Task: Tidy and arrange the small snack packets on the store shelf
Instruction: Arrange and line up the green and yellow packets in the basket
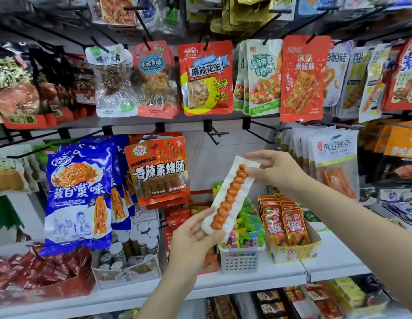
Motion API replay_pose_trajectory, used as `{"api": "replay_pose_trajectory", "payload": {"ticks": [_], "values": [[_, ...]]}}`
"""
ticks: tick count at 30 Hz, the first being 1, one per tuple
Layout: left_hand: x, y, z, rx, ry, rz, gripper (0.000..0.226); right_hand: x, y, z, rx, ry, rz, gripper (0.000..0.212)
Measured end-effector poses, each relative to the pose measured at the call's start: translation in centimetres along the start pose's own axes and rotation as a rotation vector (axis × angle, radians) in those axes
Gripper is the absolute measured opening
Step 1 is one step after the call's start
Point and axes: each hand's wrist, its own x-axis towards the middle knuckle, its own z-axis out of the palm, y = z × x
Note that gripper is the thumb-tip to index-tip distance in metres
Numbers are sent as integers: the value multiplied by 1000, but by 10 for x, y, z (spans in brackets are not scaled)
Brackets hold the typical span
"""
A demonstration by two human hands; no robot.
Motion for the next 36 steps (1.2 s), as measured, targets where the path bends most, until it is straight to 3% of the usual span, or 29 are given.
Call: {"api": "replay_pose_trajectory", "payload": {"ticks": [8, 10, 13, 15, 18, 20, 23, 27, 32, 36], "values": [[2, 4, -4, 7, -71, 32, 65, 2, 4, -4, 59, -11, 13, 39], [3, 3, -8, -110, -146, -59, 76, 3, 8, -5, 99, -17, 12, 37], [3, 8, -8, -418, -265, -264, 52, 4, 14, -8, 154, -24, 18, 31], [7, 10, -7, -541, -245, -438, 64, 5, 14, -8, 195, -45, 11, 28], [10, 10, -1, -515, -284, -542, 61, 5, 13, -8, 287, -93, -40, 23], [12, 11, 4, -478, -284, -490, 49, 4, 10, -8, 293, -110, -80, 24], [16, 4, 7, -446, -177, -342, 53, 4, 8, -11, 360, -152, -42, 18], [18, 2, 4, -81, 5, -108, 39, 5, 3, -18, 327, -228, 144, 28], [28, -4, 0, 145, 55, 64, 41, 8, 4, -14, 2, -138, 64, 20], [50, -13, -8, 231, 62, 133, 44, 21, 10, -20, -167, -207, 86, 44]]}}
